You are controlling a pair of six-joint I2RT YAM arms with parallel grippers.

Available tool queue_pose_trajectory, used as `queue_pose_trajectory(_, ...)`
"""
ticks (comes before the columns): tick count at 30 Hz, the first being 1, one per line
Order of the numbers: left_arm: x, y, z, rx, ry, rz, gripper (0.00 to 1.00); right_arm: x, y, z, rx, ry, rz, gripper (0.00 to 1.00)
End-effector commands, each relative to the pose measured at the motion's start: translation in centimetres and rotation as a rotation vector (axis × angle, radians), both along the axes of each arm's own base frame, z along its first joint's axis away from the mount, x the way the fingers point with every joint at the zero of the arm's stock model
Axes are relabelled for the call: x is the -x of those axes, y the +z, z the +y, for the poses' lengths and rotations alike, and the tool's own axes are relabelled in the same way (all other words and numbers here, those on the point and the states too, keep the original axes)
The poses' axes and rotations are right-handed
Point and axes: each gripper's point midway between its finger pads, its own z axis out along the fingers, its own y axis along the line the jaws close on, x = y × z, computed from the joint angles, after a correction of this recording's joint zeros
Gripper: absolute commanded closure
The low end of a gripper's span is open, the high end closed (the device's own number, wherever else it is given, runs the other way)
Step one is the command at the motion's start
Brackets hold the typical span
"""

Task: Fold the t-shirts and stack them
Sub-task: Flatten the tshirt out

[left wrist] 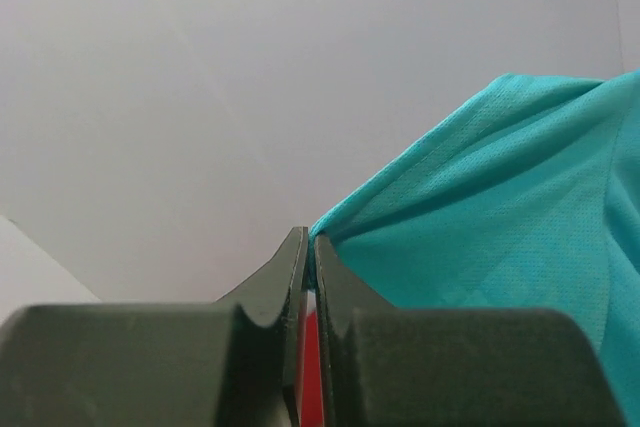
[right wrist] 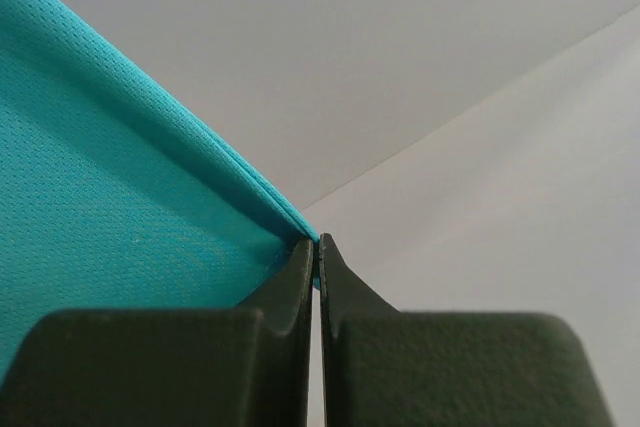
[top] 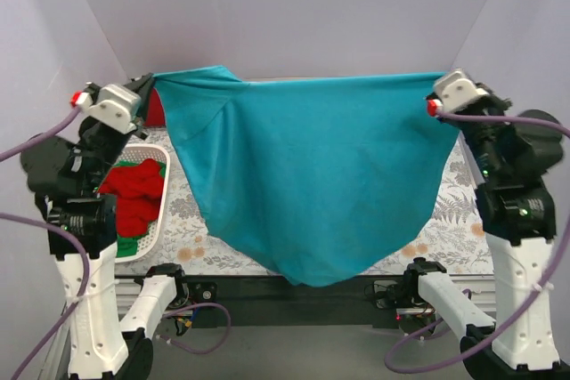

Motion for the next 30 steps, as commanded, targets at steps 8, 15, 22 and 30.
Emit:
queue_pose_trajectory(8,-13.0,-21.8,-0.9,0.002,-0.113,0.652,1.00,-9.6,-19.5,1.1,0.157,0.027,0.352,0.99)
queue_pose_trajectory(15,-22.3,-31.6,-1.1,0.029,-0.075,0.892,1.00,-17.0,-26.4,1.6,0.167,0.062,0.487,0.99)
queue_pose_trajectory(22,-28.7,-37.9,-4.3,-0.005,-0.022,1.011,1.00,-24.8,-30.0,0.1,0.164,0.035,0.585,0.99)
queue_pose_trajectory(30,-32.0,-32.7,-3.2,0.075,0.062,0.912,1.00,-26.3,-26.3,0.5,0.116,0.044,0.574,0.99)
